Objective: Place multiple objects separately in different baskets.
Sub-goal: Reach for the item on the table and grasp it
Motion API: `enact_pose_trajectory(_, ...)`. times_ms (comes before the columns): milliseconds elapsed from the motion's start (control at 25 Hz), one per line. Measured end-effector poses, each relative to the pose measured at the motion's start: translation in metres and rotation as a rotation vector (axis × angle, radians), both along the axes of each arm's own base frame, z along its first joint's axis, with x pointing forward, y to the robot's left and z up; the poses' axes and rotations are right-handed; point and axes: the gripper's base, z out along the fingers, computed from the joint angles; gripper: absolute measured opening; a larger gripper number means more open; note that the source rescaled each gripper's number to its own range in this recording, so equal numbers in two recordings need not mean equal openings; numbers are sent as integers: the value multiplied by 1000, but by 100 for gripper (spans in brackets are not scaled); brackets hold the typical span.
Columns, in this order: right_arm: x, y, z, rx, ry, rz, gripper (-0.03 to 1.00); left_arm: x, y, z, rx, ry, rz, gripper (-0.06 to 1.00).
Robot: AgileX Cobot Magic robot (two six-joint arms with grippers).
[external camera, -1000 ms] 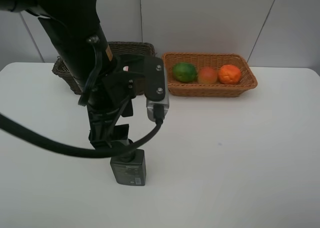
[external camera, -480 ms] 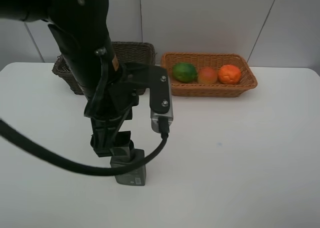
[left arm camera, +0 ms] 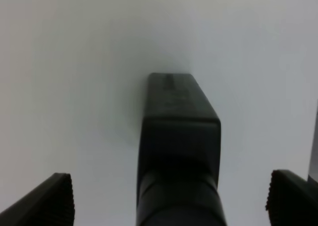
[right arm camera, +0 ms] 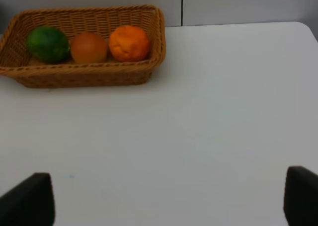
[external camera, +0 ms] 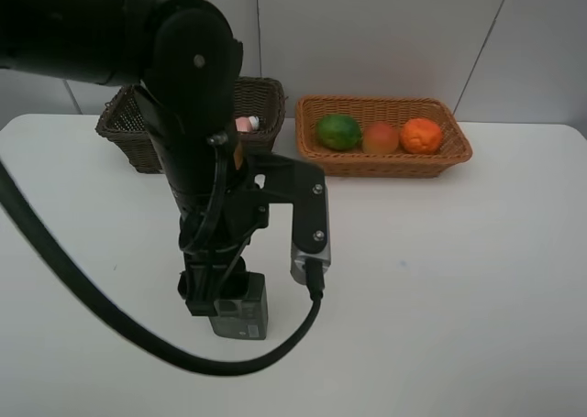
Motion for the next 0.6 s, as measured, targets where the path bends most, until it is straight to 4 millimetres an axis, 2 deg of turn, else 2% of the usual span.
enact_pose_trajectory(600, 0, 0, 0, 0, 0, 0, 100, 5, -5, -34, 42, 29, 24, 100)
